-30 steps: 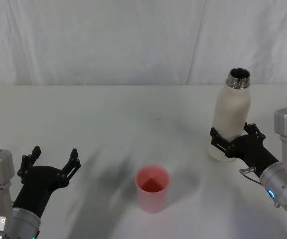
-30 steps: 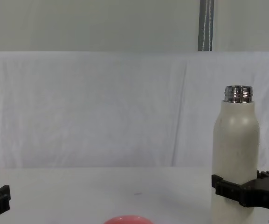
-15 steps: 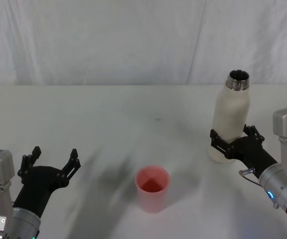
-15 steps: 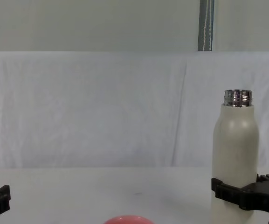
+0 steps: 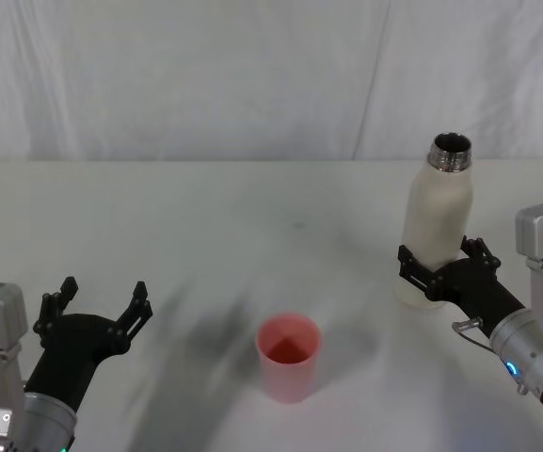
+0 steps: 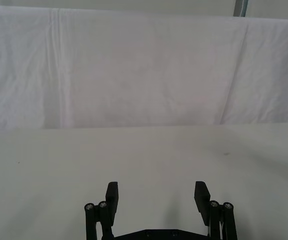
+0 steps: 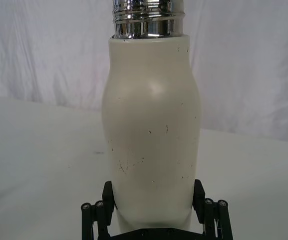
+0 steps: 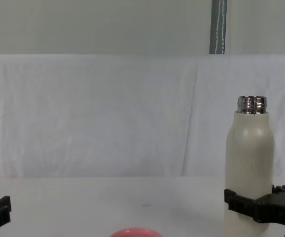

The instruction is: Grasp the thermos with one hand and pour water into the cup lid.

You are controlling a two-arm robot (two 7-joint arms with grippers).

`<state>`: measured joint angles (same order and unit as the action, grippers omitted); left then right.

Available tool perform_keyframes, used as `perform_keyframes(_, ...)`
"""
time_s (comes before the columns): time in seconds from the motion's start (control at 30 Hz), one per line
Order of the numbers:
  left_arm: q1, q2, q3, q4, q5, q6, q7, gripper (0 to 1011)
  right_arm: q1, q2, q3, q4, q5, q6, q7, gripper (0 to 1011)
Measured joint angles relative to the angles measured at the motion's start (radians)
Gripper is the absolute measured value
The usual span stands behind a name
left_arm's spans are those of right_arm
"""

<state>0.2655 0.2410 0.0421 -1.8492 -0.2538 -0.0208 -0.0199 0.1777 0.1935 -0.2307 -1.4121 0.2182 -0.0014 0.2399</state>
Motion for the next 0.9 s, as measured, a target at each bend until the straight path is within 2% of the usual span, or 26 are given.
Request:
perform_keyframes(0.4,0.000,0.000,0.000,0.000,0.000,0.000,0.000,1001,-0.001,0.001,0.000,0.000,0.000,0.000,0.000,949)
perform_keyframes(0.47,0.000,0.000,0.000,0.000,0.000,0.000,0.000,1001,-0.001,0.001,0.000,0.000,0.000,-0.001,0.000,962)
perform_keyframes(0.5,0.000,0.000,0.000,0.000,0.000,0.000,0.000,1001,-0.001,0.001,0.000,0.000,0.001,-0.001,0.000,1002)
perform_keyframes(0.9,0.000,0.000,0.000,0.000,0.000,0.000,0.000,1001,-0.001,0.001,0.000,-0.001,0.001,-0.001,0.000,1002)
